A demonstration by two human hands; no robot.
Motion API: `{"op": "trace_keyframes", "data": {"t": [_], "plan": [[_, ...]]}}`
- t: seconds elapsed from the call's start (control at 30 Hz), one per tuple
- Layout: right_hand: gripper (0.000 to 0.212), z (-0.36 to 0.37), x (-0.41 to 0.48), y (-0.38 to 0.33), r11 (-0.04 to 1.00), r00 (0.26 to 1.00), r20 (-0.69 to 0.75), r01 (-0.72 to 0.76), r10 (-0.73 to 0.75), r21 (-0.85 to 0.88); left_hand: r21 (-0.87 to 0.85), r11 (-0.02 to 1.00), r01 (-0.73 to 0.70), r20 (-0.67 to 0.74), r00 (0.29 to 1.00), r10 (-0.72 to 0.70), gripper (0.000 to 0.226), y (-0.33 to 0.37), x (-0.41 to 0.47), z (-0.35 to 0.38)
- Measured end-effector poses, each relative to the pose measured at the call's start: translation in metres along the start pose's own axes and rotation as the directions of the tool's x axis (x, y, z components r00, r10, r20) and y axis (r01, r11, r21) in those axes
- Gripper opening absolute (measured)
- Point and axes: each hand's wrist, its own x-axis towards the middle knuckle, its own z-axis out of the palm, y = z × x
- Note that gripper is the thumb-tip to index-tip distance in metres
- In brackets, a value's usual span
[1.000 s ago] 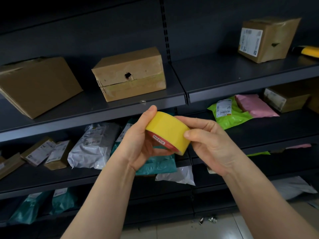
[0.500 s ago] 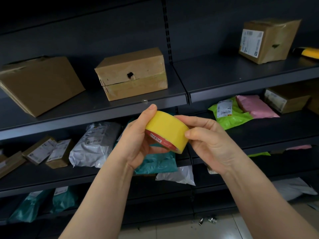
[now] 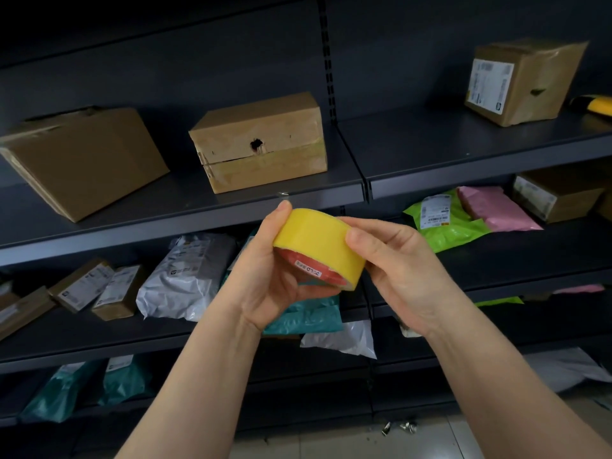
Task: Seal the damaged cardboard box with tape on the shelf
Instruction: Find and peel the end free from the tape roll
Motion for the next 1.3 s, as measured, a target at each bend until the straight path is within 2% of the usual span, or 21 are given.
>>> {"op": "trace_keyframes", "data": {"t": [0.07, 0.1, 0.13, 0.2, 0.3, 0.37, 0.43, 0.53, 0.67, 0.77, 1.0, 1.23, 1.3], "plan": [[0.014, 0.001, 0.0, 0.008, 0.998, 0.998, -0.04, 0.045, -0.046, -0.043, -0.017, 1.0, 0.019, -0.026, 0.999, -0.019, 0.061, -0.005, 0.001, 0.002], [0.016, 0.001, 0.001, 0.01, 0.996, 0.996, -0.066, 0.054, -0.059, -0.077, 0.034, 0.999, -0.007, -0.05, 0.999, 0.009, 0.052, -0.007, 0.002, 0.001], [0.018, -0.001, 0.001, 0.01, 0.99, 0.992, -0.107, 0.053, -0.068, -0.133, 0.146, 0.987, -0.061, -0.064, 0.995, 0.071, 0.039, -0.007, 0.002, -0.001], [0.02, -0.006, 0.002, 0.009, 0.946, 0.975, -0.186, 0.06, -0.125, -0.319, 0.346, 0.923, -0.165, 0.007, 0.985, 0.174, 0.023, -0.004, 0.0, -0.003], [0.016, -0.008, 0.005, 0.007, 0.765, 0.96, -0.102, 0.141, -0.261, -0.628, 0.487, 0.849, -0.204, 0.135, 0.978, 0.157, 0.018, -0.001, -0.007, 0.005], [0.016, -0.003, 0.007, 0.007, 0.608, 0.958, 0.006, 0.186, -0.287, -0.772, 0.543, 0.808, -0.228, 0.12, 0.974, 0.194, 0.017, -0.002, -0.007, 0.012], [0.013, -0.002, 0.008, 0.007, 0.544, 0.955, 0.061, 0.218, -0.292, -0.811, 0.499, 0.838, -0.221, 0.095, 0.975, 0.201, 0.016, -0.004, -0.004, 0.015], [0.014, -0.006, 0.009, 0.007, 0.621, 0.954, 0.049, 0.231, -0.295, -0.749, 0.423, 0.891, -0.164, 0.088, 0.986, 0.14, 0.018, -0.003, 0.0, 0.011], [0.015, -0.008, 0.012, 0.007, 0.718, 0.964, 0.001, 0.2, -0.267, -0.667, 0.386, 0.912, -0.14, 0.116, 0.988, 0.103, 0.022, -0.003, 0.002, 0.006], [0.017, -0.008, 0.012, 0.006, 0.804, 0.974, -0.028, 0.169, -0.225, -0.569, 0.387, 0.914, -0.12, 0.123, 0.989, 0.078, 0.036, -0.003, 0.003, 0.004], [0.017, -0.008, 0.016, 0.011, 0.819, 0.973, -0.049, 0.162, -0.225, -0.551, 0.374, 0.921, -0.108, 0.091, 0.993, 0.08, 0.033, -0.003, 0.005, 0.006], [0.018, -0.009, 0.018, 0.008, 0.799, 0.971, -0.027, 0.178, -0.236, -0.574, 0.378, 0.917, -0.13, 0.062, 0.991, 0.115, 0.046, -0.006, 0.004, 0.009], [0.017, -0.01, 0.019, 0.006, 0.79, 0.972, -0.014, 0.181, -0.233, -0.586, 0.349, 0.929, -0.12, 0.091, 0.991, 0.094, 0.046, -0.006, 0.004, 0.006]]}}
